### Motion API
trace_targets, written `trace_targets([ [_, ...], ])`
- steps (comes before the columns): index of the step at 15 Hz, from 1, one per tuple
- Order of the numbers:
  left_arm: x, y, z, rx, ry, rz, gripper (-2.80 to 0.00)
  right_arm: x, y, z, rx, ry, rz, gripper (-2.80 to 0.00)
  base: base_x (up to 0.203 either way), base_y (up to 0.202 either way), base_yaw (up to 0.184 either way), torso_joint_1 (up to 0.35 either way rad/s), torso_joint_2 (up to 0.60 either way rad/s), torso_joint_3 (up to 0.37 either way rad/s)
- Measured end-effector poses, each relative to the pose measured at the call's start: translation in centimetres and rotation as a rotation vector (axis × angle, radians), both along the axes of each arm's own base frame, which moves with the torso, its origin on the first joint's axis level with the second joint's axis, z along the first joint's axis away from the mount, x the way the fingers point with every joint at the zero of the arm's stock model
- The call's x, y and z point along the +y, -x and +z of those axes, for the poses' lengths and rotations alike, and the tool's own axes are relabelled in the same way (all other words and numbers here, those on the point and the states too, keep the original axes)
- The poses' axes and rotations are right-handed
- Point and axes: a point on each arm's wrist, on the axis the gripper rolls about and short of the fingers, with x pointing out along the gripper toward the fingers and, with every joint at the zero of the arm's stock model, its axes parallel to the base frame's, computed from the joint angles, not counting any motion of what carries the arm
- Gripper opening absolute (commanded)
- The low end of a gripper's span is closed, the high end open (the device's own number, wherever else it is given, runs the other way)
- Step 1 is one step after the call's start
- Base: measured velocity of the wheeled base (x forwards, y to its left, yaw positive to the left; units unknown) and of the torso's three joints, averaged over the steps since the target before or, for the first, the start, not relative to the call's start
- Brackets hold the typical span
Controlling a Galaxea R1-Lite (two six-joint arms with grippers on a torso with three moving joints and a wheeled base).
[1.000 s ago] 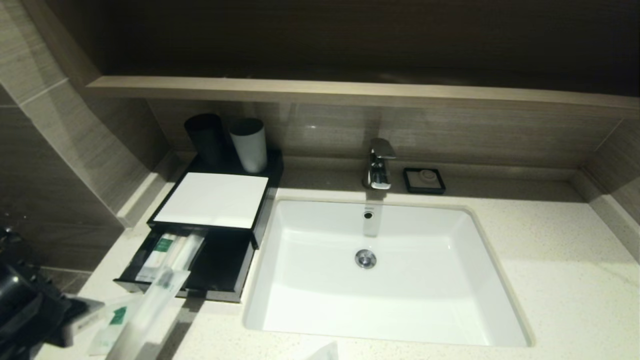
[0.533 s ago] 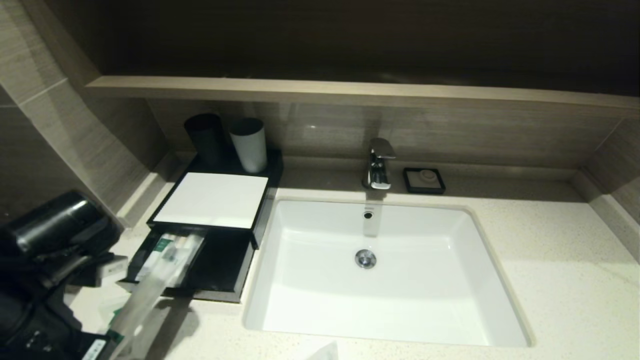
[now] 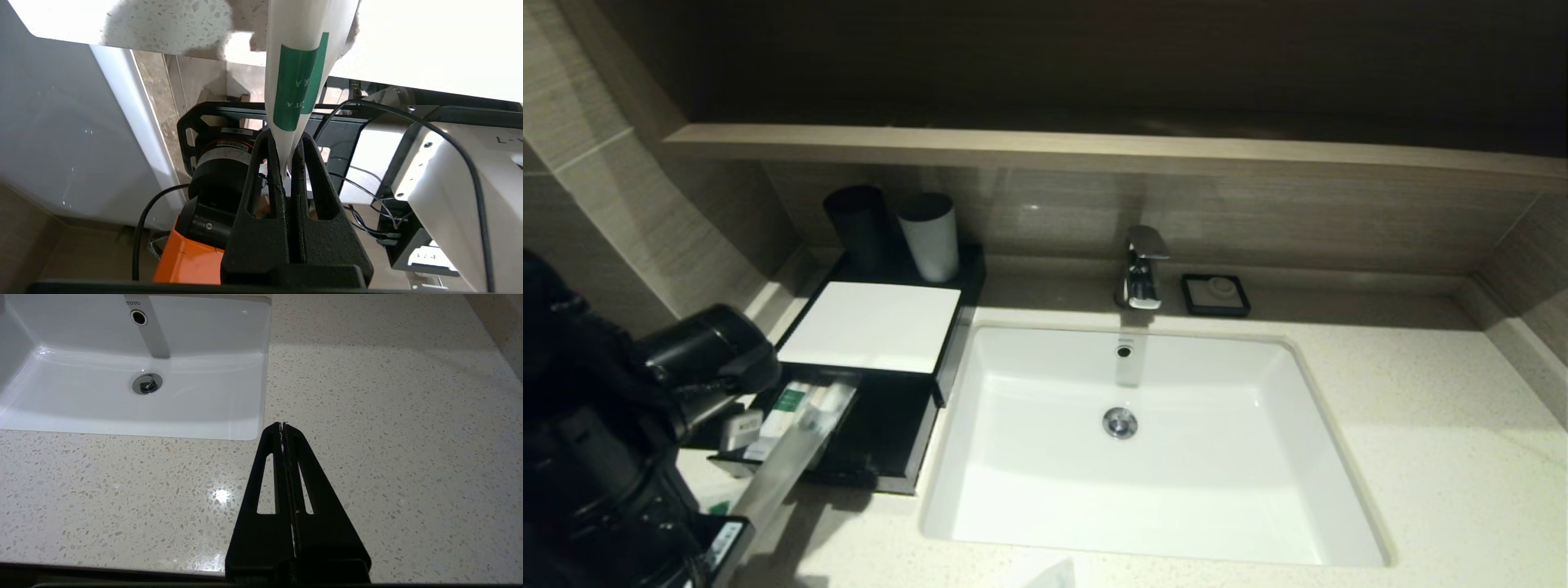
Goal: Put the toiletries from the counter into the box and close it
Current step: Place the bathroom toiletry into the drawer
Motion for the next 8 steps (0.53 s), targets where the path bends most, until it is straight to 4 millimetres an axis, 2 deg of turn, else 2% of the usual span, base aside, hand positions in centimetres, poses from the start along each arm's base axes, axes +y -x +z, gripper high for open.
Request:
trace_targets([
  [8, -1.1, -3.2, -0.6, 0.028, -0.009, 0.046, -2.8, 0.0, 0.0, 0.0, 0.0, 0.0, 0.0, -2.8, 0.0, 0.0, 0.0, 0.0, 0.0, 0.0],
])
